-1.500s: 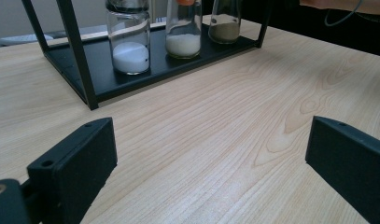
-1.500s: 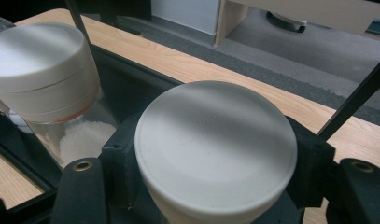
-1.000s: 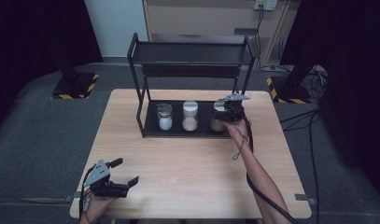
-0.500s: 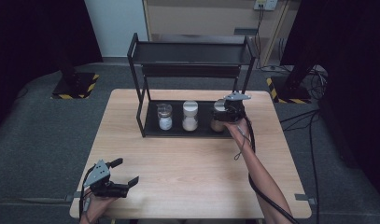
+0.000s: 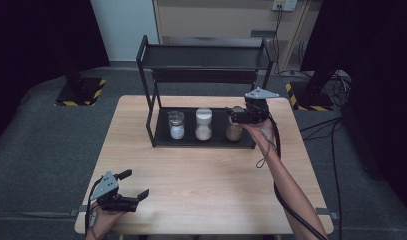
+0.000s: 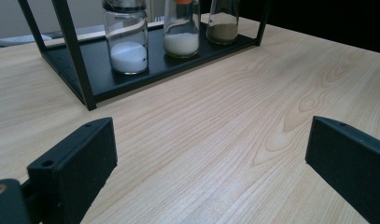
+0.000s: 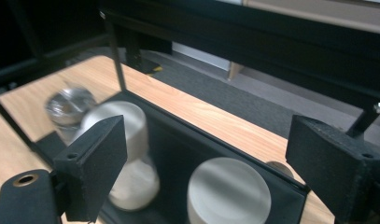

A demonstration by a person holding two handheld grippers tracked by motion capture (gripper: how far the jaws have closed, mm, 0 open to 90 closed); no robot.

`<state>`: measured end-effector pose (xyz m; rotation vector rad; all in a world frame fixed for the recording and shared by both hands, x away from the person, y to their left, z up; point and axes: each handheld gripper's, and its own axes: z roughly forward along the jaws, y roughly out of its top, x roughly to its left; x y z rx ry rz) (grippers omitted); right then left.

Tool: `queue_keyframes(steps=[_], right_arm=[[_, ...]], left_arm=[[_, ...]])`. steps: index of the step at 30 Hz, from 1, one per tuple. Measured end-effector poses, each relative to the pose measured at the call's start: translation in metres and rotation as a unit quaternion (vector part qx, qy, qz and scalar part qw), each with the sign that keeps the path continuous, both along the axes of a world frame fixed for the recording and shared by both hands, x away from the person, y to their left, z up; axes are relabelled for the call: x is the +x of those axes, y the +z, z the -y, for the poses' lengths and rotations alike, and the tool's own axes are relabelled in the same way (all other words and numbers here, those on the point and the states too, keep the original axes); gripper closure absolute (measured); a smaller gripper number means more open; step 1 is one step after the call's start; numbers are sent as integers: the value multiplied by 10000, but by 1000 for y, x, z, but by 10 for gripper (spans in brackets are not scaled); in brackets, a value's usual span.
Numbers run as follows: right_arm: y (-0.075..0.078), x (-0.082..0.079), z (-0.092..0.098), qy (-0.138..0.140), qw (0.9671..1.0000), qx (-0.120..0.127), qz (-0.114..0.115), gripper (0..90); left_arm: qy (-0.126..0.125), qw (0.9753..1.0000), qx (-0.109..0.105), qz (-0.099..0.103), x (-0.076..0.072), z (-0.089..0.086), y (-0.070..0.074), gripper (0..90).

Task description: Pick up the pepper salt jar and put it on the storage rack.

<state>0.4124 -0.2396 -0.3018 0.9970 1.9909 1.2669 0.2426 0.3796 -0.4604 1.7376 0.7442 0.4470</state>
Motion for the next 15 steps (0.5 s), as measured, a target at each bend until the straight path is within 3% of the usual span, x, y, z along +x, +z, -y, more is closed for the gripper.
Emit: queue_keyframes(steps=[7, 15], right_arm=[[15, -12, 4, 215, 9998, 6, 8, 118], [14, -29, 11, 341, 9994, 6, 60, 116]], left_arm=[[7, 10000, -3, -16, 0, 0, 0, 10], [7, 10000, -20, -12, 1, 0, 0, 10]])
